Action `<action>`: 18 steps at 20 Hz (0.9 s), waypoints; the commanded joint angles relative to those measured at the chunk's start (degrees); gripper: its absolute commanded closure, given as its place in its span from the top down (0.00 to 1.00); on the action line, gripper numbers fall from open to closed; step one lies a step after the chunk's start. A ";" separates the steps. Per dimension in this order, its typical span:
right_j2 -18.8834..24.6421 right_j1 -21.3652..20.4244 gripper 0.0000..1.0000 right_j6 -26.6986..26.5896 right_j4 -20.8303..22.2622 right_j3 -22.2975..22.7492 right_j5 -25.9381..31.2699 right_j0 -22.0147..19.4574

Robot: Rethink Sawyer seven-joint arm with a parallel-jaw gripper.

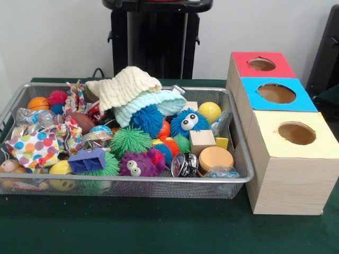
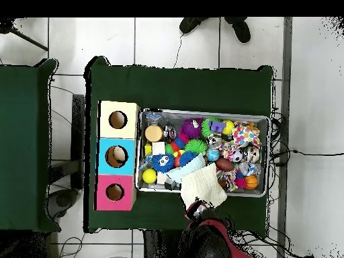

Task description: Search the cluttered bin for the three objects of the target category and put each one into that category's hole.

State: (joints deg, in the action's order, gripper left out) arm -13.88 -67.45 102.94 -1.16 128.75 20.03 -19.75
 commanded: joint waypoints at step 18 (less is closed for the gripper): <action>22.45 15.68 1.00 0.38 29.72 2.16 -22.01 -34.19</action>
State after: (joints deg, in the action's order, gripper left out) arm 1.80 -57.05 102.94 20.75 129.80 0.16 -53.11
